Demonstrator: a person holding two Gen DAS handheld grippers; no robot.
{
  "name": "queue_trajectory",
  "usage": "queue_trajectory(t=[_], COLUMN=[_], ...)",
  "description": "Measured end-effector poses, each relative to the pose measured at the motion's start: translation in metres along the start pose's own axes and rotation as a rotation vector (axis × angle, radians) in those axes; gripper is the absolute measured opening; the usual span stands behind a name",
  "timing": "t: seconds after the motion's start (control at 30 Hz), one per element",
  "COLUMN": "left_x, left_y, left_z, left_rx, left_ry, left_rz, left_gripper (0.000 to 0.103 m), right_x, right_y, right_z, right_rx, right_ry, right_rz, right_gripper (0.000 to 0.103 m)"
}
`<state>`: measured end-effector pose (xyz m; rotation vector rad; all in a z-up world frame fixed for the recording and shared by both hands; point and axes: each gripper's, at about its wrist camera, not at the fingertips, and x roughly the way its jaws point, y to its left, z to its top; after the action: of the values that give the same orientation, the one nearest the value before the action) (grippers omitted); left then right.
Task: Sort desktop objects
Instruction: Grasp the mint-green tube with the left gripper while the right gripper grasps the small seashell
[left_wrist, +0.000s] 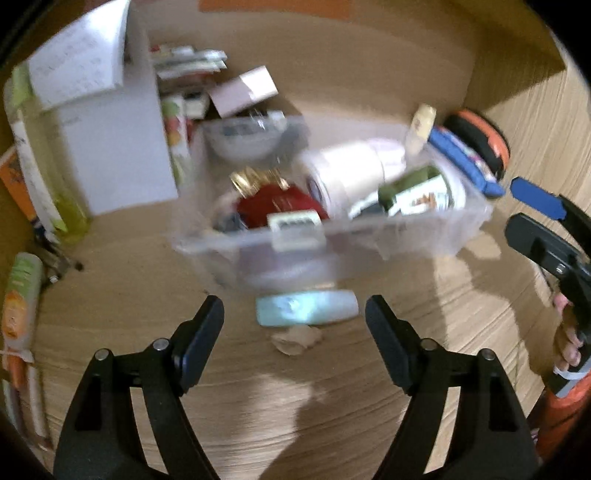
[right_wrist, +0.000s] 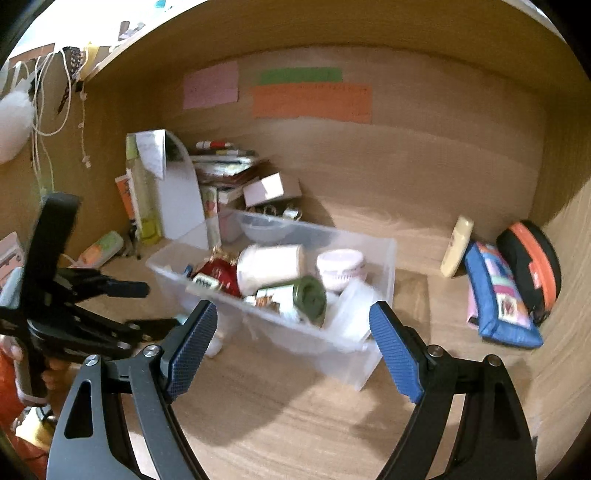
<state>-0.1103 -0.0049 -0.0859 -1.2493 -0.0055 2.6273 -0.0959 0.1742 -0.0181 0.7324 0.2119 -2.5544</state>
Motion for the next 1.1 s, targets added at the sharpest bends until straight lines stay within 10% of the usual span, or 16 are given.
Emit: queue_trajectory(t=[0.37, 1.1], left_x=[0.035, -0.038], left_y=[-0.018, 0.043], left_z=[-0.002, -0.027], left_rx=[-0.036, -0.106], left_ry=[0.078, -0.127], left_rz=[0.061, 0.064], left_gripper=[0.077, 0.073], right_x=[0.001, 0.053], right_y=[-0.012, 0.056], right_z=[-0.023, -0.027], right_rx=[0.024, -0.075], right_ry=[0.045, 0.242], right_rz=[0.04, 0.156], right_gripper=[0.082, 0.082])
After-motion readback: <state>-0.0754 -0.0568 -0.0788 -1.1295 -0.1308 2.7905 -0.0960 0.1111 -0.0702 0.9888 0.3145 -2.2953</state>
